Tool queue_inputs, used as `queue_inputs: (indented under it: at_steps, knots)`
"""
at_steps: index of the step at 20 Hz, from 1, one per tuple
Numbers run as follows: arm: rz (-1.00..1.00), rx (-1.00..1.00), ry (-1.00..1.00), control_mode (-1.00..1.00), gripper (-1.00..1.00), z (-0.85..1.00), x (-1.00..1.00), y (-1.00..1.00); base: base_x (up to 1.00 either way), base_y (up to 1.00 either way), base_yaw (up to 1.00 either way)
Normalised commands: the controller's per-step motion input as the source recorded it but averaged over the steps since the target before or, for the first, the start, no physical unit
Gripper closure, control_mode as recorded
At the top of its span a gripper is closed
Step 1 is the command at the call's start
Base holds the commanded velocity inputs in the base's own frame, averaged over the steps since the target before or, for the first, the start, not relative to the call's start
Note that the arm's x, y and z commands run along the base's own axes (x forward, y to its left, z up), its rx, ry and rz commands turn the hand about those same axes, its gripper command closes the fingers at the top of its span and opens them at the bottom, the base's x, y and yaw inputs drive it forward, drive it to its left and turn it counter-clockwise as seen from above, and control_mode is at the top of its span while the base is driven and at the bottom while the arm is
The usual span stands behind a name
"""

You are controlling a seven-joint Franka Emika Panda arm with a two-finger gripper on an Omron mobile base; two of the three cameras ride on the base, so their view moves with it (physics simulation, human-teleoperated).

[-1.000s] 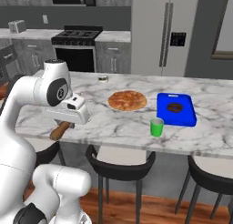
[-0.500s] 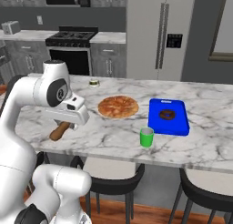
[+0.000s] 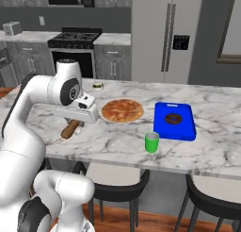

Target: Take the pizza cutter from the drawer on the right and place it on the dining counter for cutting.

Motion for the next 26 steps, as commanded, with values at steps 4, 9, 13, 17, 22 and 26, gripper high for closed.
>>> queue_inputs:
  at_steps: [4,9,13,17,22,26]
  knots:
    - [0.08,0.1,0.0,-1.0,1.0,-0.13,1.0,-0.36,0.0,0.0,0.0]
    - [0.11,0.02,-0.02,-1.0,1.0,-0.52,0.86,-0.24,0.0,0.0,0.0]
    - [0.09,0.0,-0.07,-1.0,1.0,-0.69,0.83,-0.02,0.0,0.0,0.0]
    - [0.01,-0.01,-0.06,-1.0,1.0,-0.72,0.8,0.02,0.0,0.0,0.0]
    - [0.0,0.0,-0.03,-1.0,1.0,-0.7,0.64,0.01,0.0,0.0,0.0]
    - [0.0,0.0,-0.01,-1.0,1.0,-0.58,0.37,0.03,0.0,0.0,0.0]
